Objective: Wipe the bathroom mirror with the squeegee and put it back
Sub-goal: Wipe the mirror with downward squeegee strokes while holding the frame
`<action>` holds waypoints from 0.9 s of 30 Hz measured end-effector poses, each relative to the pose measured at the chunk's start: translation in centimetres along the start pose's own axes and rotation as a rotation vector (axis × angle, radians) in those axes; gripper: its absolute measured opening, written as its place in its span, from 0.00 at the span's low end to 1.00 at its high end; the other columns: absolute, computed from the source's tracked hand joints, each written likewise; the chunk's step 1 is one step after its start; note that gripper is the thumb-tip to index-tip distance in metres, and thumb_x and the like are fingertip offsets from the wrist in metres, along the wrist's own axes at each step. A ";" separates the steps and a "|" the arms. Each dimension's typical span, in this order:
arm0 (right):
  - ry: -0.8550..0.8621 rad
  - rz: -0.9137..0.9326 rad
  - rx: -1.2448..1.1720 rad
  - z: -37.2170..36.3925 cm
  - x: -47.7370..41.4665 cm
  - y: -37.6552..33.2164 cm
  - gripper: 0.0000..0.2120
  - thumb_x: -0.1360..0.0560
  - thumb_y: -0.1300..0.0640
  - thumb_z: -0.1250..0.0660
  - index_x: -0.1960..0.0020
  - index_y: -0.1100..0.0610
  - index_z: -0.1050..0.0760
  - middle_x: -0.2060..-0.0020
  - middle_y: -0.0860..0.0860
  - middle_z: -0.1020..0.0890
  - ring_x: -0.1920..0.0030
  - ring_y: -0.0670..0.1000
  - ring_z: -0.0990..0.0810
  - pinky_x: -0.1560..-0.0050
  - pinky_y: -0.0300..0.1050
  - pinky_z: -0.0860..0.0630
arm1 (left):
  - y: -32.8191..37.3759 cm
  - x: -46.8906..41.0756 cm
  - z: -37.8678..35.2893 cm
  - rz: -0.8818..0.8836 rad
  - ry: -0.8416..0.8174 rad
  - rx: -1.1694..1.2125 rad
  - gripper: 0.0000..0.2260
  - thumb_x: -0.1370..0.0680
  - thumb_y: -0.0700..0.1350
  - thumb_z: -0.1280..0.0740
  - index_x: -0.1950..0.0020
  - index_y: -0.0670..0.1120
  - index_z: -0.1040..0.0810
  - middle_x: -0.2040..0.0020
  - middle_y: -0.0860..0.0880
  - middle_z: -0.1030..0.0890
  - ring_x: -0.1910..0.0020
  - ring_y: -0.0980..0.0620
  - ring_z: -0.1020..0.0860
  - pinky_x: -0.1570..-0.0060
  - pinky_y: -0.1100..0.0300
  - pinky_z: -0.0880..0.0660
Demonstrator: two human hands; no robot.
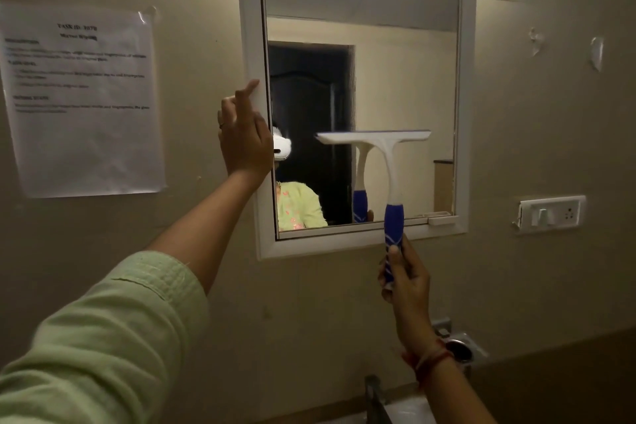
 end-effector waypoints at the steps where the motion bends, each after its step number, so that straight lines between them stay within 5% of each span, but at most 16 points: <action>1: -0.005 -0.023 0.000 0.2 0.8 1.1 0.07 0.23 0.53 0.42 0.51 0.48 0.25 0.69 0.49 0.25 0.72 0.43 0.27 0.76 0.32 0.31 | 0.0 0.0 0.0 -0.003 0.001 -0.002 0.18 0.23 0.39 0.48 0.34 0.46 0.31 0.45 0.40 0.26 0.51 0.52 0.30 0.57 0.68 0.38; 6: -0.028 -0.181 -0.028 1.7 5.2 6.2 0.07 0.24 0.57 0.40 0.50 0.55 0.24 0.71 0.54 0.27 0.76 0.45 0.29 0.80 0.35 0.36 | 0.1 0.0 0.1 -0.012 0.011 -0.006 0.18 0.23 0.38 0.47 0.35 0.46 0.30 0.44 0.40 0.26 0.49 0.47 0.27 0.56 0.71 0.40; 12: -0.002 -0.127 -0.047 0.8 3.0 3.3 0.07 0.26 0.50 0.39 0.57 0.50 0.24 0.73 0.46 0.24 0.74 0.41 0.27 0.78 0.33 0.33 | -0.2 -0.1 -0.1 -0.001 0.007 -0.003 0.17 0.22 0.39 0.47 0.34 0.47 0.31 0.43 0.41 0.26 0.47 0.47 0.27 0.55 0.67 0.37; 20: 0.009 -0.295 -0.096 2.1 7.1 8.2 0.07 0.23 0.57 0.40 0.55 0.55 0.24 0.72 0.53 0.28 0.77 0.43 0.32 0.80 0.35 0.39 | 0.0 0.1 0.1 0.001 0.012 -0.009 0.19 0.24 0.38 0.47 0.34 0.47 0.30 0.43 0.40 0.26 0.46 0.44 0.27 0.54 0.65 0.37; 27: -0.032 -0.239 -0.037 1.8 5.3 6.7 0.09 0.24 0.52 0.41 0.56 0.55 0.26 0.72 0.52 0.28 0.77 0.43 0.32 0.78 0.36 0.38 | -0.1 0.0 0.0 0.017 0.002 -0.001 0.20 0.24 0.38 0.48 0.34 0.48 0.31 0.43 0.41 0.26 0.46 0.46 0.27 0.55 0.64 0.35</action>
Point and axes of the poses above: each hand's wrist, its own x-axis away from the middle knuckle, its own z-axis out of the back of the hand, y = z × x, the point moved 9 cm from there along -x, towards the middle knuckle
